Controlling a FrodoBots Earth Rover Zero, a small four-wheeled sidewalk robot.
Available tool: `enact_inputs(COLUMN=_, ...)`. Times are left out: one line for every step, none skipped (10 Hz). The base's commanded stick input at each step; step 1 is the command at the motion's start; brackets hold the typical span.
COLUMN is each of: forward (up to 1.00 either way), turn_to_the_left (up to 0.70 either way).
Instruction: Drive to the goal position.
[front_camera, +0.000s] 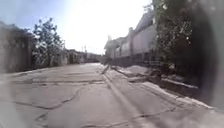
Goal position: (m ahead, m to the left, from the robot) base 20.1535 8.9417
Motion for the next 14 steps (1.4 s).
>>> enact_inputs(forward=1.00, turn_to_the_left=0.00)
enact_inputs(forward=1.00, turn_to_the_left=0.00)
enact_inputs(forward=1.00, turn_to_the_left=0.00)
enact_inputs(forward=1.00, turn_to_the_left=0.00)
enact_inputs(forward=1.00, turn_to_the_left=0.00)
enact_inputs(forward=1.00, turn_to_the_left=0.00)
enact_inputs(forward=1.00, turn_to_the_left=0.00)
enact_inputs(forward=1.00, turn_to_the_left=0.00)
enact_inputs(forward=1.00, turn_to_the_left=0.00)
enact_inputs(forward=1.00, turn_to_the_left=0.00)
enact_inputs(forward=1.00, turn_to_the_left=0.00)
enact_inputs(forward=1.00, turn_to_the_left=0.26)
enact_inputs(forward=1.00, turn_to_the_left=0.38)
enact_inputs(forward=1.00, turn_to_the_left=0.38)
